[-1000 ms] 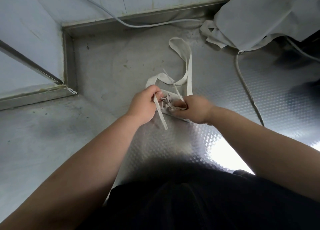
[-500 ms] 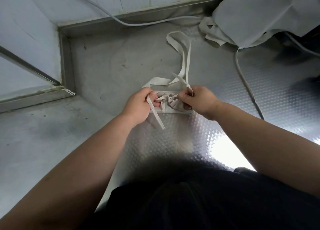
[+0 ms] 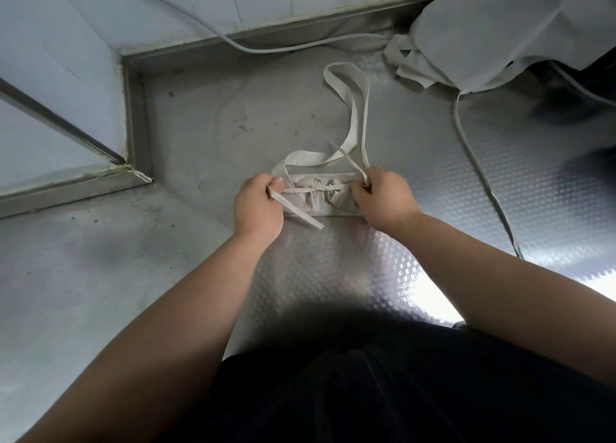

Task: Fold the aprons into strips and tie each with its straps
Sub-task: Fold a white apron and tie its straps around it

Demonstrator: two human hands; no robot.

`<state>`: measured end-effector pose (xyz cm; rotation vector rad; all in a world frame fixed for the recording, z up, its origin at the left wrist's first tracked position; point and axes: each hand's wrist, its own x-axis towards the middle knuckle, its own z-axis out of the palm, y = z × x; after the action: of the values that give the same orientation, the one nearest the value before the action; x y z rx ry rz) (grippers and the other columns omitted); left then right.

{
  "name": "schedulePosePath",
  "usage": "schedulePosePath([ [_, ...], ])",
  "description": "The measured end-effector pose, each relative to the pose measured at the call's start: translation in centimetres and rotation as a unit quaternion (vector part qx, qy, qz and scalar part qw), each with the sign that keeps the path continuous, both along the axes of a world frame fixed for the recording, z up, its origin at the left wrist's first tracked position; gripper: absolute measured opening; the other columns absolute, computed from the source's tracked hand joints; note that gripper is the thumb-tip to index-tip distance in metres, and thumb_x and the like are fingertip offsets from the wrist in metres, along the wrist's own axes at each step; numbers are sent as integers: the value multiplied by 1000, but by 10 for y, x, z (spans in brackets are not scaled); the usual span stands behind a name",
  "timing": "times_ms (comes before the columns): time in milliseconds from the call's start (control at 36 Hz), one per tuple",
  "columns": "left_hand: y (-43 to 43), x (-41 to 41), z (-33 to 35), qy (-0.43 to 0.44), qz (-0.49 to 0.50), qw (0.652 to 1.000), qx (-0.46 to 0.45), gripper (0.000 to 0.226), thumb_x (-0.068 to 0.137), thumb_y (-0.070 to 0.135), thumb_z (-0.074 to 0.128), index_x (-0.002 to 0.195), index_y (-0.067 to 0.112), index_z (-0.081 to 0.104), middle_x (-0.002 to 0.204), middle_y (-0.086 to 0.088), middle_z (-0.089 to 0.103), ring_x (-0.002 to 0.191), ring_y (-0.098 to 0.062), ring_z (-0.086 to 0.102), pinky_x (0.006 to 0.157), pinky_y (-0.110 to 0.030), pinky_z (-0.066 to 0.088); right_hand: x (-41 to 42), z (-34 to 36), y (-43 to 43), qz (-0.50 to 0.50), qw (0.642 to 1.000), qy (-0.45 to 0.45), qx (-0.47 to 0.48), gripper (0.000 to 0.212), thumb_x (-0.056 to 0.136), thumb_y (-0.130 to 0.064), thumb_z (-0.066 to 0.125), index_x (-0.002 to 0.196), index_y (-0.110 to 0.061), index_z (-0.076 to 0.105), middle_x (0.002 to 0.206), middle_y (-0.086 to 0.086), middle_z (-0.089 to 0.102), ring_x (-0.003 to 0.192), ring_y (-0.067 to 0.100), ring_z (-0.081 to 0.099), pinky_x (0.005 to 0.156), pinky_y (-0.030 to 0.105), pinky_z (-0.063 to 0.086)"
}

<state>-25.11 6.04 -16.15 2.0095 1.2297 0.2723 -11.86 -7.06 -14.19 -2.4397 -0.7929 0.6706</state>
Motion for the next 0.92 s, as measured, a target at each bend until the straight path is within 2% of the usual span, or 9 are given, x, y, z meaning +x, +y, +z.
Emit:
schedulePosePath([
  [139,2,-7,-2,-16,25,999,-30,25,99,22,46,92,7,65,97,-11,65,92,-28,57,76,-31,40,0,-3,-4,-23,998,-51,20,43,93,-16,50,57,-19,27,77,3,37,80,22,36,65,24,22],
  [194,3,-8,-4,-15,28,999,-26,24,98,21,47,93,6,65,98,-11,65,91,-27,57,74,-28,38,0,-5,-5,-57,998,-13,-10,39,94,-23,49,60,-19,29,82,5,41,82,25,40,67,26,26],
  [250,2,-8,-6,-13,39,999,-26,23,98,22,47,91,7,64,97,-13,64,89,-26,56,72,-27,38,0,-6,-6,-91,995,33,-14,37,95,-25,47,63,-17,30,72,3,42,75,24,41,63,27,27],
  [361,0,-9,-11,-22,84,994,-61,22,98,25,48,84,13,60,86,-9,63,87,-32,60,78,-38,50,0,-4,-9,-152,983,99,38,34,94,-25,51,64,-15,37,65,0,43,69,21,44,60,29,36],
  [417,0,-9,-10,-27,102,992,-73,24,98,24,47,90,8,63,87,-8,63,84,-28,59,77,-34,48,0,-4,-11,-173,975,128,61,32,92,-24,54,65,-16,41,66,0,47,69,21,47,61,30,40],
  [528,1,-6,-8,-32,125,987,-97,24,98,22,47,95,7,65,97,-10,66,83,-22,57,81,-33,49,-1,-8,-14,-191,968,140,80,27,91,-23,58,69,-13,46,67,0,48,70,20,48,64,29,39],
  [694,4,-13,-10,-20,107,987,-116,22,95,27,54,76,19,61,79,-5,63,86,-33,65,82,-45,54,-4,-14,-11,-236,958,136,84,17,90,-21,57,86,-5,63,72,4,56,70,20,52,56,25,40],
  [833,6,-11,-5,-36,116,982,-147,26,94,27,56,69,19,57,66,1,56,71,-26,59,79,-42,56,3,-11,-10,-266,938,205,88,27,90,-17,54,64,-16,48,62,0,47,62,17,45,55,27,38],
  [917,3,-6,0,-67,138,967,-202,27,95,24,56,68,19,53,68,0,55,63,-14,53,68,-29,52,9,-6,-7,-316,892,299,126,20,92,-13,53,72,-14,48,75,3,51,75,18,52,65,33,55],
])
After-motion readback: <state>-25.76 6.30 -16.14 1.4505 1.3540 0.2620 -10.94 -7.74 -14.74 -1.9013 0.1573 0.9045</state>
